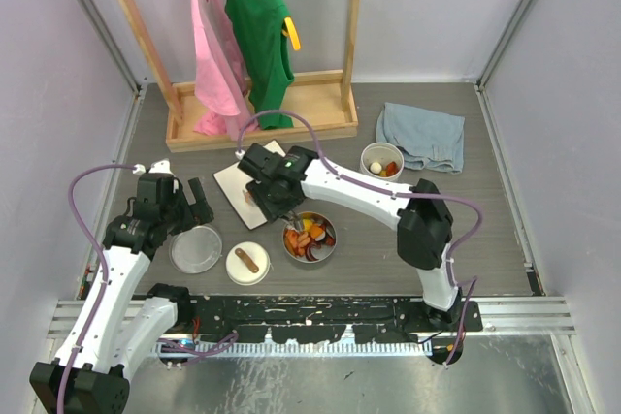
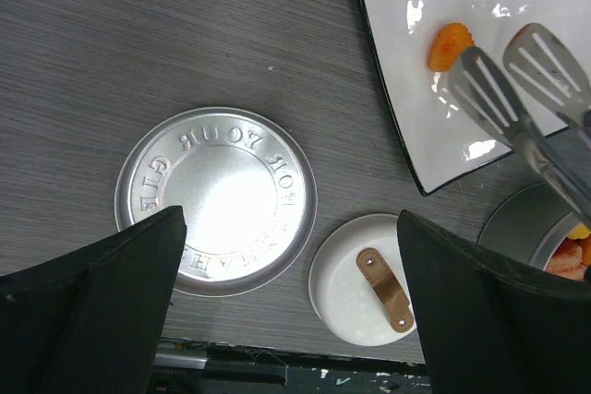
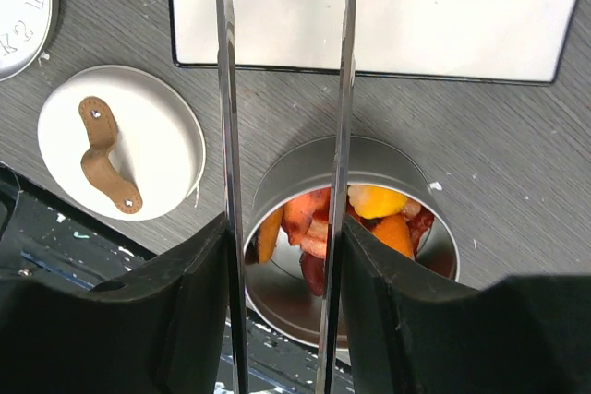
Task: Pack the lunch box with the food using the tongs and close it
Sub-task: Pick up the fake food from the plate.
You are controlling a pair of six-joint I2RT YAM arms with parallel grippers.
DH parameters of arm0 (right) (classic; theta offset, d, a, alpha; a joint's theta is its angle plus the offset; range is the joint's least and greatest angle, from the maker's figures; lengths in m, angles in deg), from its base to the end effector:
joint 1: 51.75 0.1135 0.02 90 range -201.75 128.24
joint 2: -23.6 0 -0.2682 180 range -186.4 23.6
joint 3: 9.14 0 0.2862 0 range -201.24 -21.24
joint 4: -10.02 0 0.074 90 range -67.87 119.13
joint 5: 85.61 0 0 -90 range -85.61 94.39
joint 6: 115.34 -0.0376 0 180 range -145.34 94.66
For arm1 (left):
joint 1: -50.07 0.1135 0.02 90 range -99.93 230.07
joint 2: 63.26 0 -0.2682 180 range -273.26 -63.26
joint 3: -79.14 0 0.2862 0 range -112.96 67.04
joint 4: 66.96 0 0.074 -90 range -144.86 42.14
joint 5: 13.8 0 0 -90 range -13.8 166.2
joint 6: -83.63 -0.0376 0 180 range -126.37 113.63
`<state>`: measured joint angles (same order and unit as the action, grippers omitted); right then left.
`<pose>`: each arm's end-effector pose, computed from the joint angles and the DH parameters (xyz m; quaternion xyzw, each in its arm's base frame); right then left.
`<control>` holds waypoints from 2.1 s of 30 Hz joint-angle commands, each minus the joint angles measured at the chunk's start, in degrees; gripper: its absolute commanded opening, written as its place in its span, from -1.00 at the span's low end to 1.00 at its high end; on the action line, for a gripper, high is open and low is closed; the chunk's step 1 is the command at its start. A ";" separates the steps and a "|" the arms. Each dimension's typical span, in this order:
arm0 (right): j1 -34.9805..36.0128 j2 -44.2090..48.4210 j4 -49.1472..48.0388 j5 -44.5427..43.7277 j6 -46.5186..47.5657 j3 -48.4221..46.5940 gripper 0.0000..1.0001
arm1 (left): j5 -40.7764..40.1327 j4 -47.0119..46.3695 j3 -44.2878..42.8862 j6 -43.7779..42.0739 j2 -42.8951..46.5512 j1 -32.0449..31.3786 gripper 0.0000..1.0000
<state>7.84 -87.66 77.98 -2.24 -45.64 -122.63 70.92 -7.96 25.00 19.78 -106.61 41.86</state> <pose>0.2310 0.3850 0.2731 -0.3167 0.9233 0.0914 0.1972 0.1790 -0.0223 0.2681 -0.1617 0.9193 -0.0641 0.3531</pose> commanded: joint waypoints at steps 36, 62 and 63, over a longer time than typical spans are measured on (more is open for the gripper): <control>1.00 -7.09 0.03 -2.06 4.36 -8.03 -0.11 | -0.08 -2.77 -0.23 -0.33 -0.05 0.25 0.96; 0.84 7.66 -2.77 -5.11 0.33 3.49 -0.25 | -0.09 -2.68 -0.23 -0.33 0.20 0.17 0.96; 0.81 8.69 -2.77 -5.22 0.08 4.27 -0.25 | -0.09 -2.69 -0.23 -0.37 0.26 0.20 0.96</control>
<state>8.82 -85.67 77.13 -5.72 -43.78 -120.00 70.92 -7.96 25.00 19.76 -106.79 41.86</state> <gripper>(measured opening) 0.397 0.983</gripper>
